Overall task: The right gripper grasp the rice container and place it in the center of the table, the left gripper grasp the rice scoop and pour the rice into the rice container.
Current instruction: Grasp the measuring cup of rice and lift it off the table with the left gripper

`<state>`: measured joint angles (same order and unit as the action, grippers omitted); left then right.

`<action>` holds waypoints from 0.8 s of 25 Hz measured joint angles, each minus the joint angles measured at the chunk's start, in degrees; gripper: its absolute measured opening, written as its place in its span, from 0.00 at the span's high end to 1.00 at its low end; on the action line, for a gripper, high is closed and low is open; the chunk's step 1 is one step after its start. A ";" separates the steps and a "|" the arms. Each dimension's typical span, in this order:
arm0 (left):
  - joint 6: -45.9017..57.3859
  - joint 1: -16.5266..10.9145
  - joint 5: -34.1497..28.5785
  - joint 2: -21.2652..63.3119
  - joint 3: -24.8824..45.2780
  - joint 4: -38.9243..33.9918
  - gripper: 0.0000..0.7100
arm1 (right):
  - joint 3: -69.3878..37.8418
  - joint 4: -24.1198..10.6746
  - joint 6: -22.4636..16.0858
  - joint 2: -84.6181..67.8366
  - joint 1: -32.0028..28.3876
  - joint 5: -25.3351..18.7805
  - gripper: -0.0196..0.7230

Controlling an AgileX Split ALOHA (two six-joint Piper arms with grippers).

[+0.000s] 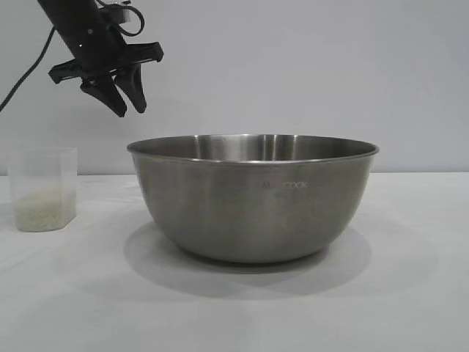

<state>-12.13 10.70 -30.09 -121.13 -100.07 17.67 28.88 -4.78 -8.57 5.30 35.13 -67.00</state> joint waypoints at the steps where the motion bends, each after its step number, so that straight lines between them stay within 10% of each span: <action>1: 0.00 0.00 0.00 0.23 0.00 -0.15 0.71 | -0.27 -0.54 0.53 0.00 0.00 0.73 0.53; 20: -2.46 0.00 3.23 9.49 3.63 -2.16 0.71 | -0.83 -2.18 1.59 -1.22 0.00 1.53 0.53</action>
<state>-14.59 10.70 -26.86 -111.64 -96.45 15.51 28.05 -6.96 -6.99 4.08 35.13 -65.48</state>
